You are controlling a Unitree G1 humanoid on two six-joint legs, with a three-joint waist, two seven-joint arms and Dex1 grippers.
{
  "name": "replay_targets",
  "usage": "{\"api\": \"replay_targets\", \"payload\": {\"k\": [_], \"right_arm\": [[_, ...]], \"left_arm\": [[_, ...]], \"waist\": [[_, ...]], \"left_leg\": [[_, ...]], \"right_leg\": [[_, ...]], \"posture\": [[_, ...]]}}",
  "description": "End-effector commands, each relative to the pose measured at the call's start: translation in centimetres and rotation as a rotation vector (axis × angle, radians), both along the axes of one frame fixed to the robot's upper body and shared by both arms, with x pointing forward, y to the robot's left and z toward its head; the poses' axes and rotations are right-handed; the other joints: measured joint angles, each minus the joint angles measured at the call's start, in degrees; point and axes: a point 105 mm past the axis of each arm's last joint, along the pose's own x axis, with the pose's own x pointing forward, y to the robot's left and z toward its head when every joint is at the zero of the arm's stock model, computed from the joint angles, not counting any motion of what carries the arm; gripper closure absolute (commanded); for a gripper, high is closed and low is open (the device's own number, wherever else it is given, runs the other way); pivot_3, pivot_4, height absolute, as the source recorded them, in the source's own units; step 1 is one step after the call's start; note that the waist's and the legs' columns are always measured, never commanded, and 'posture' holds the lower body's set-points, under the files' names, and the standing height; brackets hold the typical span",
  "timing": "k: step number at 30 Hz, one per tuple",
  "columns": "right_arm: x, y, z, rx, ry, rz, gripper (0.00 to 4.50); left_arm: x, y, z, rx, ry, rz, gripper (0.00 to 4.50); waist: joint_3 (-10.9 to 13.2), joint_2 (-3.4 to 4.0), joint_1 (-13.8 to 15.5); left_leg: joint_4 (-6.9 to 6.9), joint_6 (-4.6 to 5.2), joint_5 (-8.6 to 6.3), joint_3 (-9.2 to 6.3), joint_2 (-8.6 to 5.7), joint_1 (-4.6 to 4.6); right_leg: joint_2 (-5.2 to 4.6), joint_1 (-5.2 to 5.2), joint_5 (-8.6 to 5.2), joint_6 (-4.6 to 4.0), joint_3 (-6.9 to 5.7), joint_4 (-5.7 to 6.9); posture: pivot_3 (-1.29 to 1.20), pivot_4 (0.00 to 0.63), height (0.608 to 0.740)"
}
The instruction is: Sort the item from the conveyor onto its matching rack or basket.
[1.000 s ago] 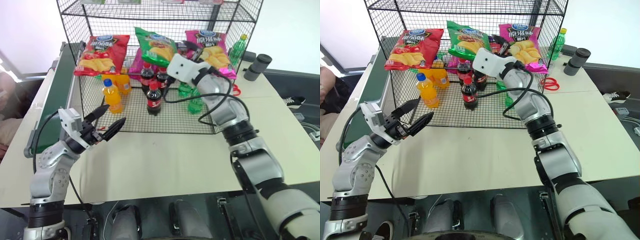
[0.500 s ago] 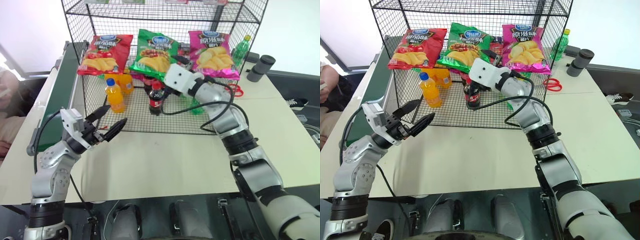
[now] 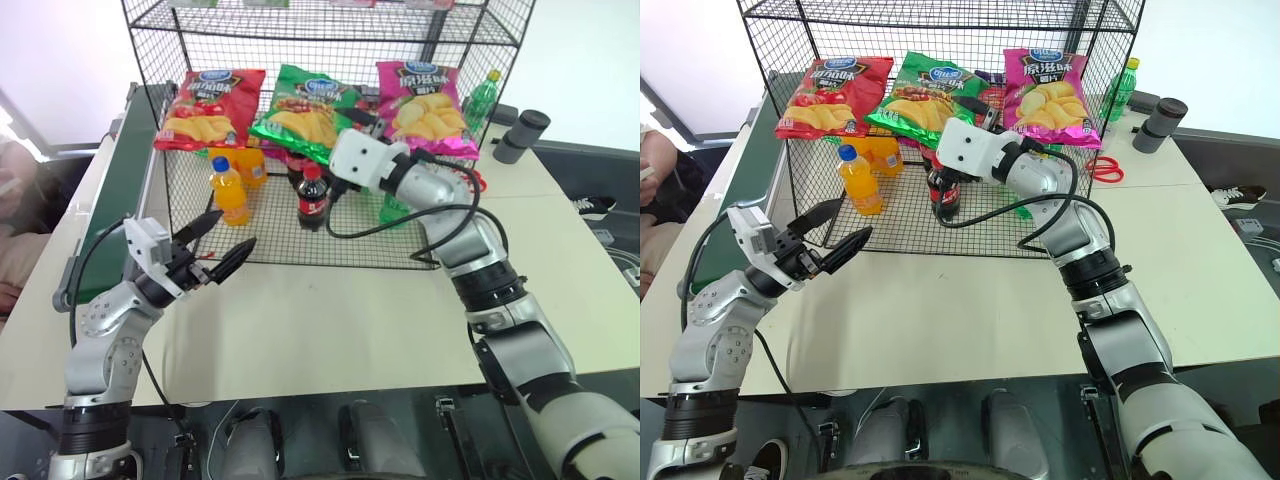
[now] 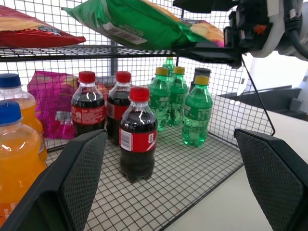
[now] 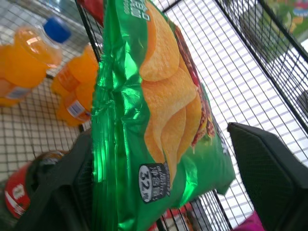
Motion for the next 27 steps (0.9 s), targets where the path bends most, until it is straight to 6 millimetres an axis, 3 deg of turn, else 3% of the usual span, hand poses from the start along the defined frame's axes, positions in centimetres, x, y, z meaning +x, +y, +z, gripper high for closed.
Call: {"api": "replay_targets", "payload": {"k": [1, 4, 5, 13, 19, 20, 21, 25, 27], "right_arm": [[-0.2, 0.3, 1.8, -0.001, -0.086, 0.008, 2.8], [0.3, 0.3, 2.0, -0.002, -0.095, 0.002, 4.19], [0.5, 0.4, 1.9, -0.011, -0.1, 0.001, 4.35], [2.1, 0.0, 1.7, -0.093, -0.154, -0.028, 4.35], [2.1, -0.6, 2.1, -0.08, -0.166, -0.013, 4.35], [2.1, -0.8, 2.1, -0.075, -0.163, -0.014, 3.63], [2.1, -0.9, 2.0, -0.073, -0.156, -0.01, 3.53], [1.3, -1.4, 2.4, -0.003, -0.102, 0.025, 1.76], [0.8, -1.8, 2.8, 0.032, -0.08, 0.042, 1.76]], "left_arm": [[-0.1, -0.5, 1.2, 0.013, -0.06, -0.009, 0.0], [-0.1, -0.5, 1.2, 0.014, -0.062, -0.007, 0.0], [-0.1, -0.5, 1.2, 0.017, -0.062, -0.007, 0.0], [-0.3, -0.6, 1.0, 0.021, -0.054, -0.012, 0.0], [-0.4, -0.6, 0.9, 0.021, -0.051, -0.008, 0.0], [-0.4, -0.6, 0.8, 0.021, -0.049, -0.007, 0.0], [-0.5, -0.6, 0.8, 0.019, -0.047, -0.007, 0.0], [-0.5, -0.7, 0.7, 0.021, -0.043, -0.01, 0.0], [-0.5, -0.7, 0.6, 0.022, -0.042, -0.011, 0.0]], "waist": [[0.0, 0.0, 0.0], [0.0, 0.0, -0.01], [0.0, 0.0, -0.02], [0.0, 0.0, -0.06], [0.01, 0.01, -0.02], [0.01, 0.01, -0.02], [0.01, 0.01, -0.02], [0.01, 0.01, -0.02], [0.01, 0.02, 0.0]], "left_leg": [[0.0, 0.0, 0.0, 0.0, 0.0, 0.0], [0.0, 0.0, 0.0, 0.0, 0.0, 0.0], [0.0, 0.0, 0.0, 0.0, 0.0, 0.0], [0.0, -0.01, 0.0, 0.01, 0.0, 0.01], [0.0, -0.01, 0.01, 0.02, 0.0, 0.0], [0.0, -0.01, 0.01, 0.02, 0.0, 0.0], [0.0, -0.01, 0.01, 0.01, 0.0, 0.0], [0.0, -0.01, 0.0, 0.01, 0.0, 0.0], [0.0, -0.01, 0.0, 0.0, 0.01, 0.0]], "right_leg": [[0.0, 0.0, 0.0, 0.0, 0.0, 0.0], [0.0, 0.0, 0.0, 0.0, 0.0, 0.0], [0.0, 0.0, 0.0, 0.0, 0.0, 0.0], [0.0, 0.0, 0.0, 0.0, 0.0, 0.0], [-0.02, 0.0, 0.0, 0.0, 0.01, -0.02], [-0.02, 0.0, 0.0, 0.0, 0.01, -0.02], [-0.02, 0.0, 0.0, 0.0, 0.0, -0.02], [-0.02, 0.0, 0.0, 0.0, 0.0, -0.02], [-0.01, 0.0, 0.0, 0.0, 0.0, -0.02]], "posture": [[0.0, 0.15, 0.74], [0.0, 0.15, 0.74], [0.0, 0.15, 0.74], [0.0, 0.15, 0.74], [0.0, 0.15, 0.74], [0.0, 0.15, 0.74], [0.0, 0.15, 0.74], [0.0, 0.15, 0.74], [0.0, 0.15, 0.74]]}}
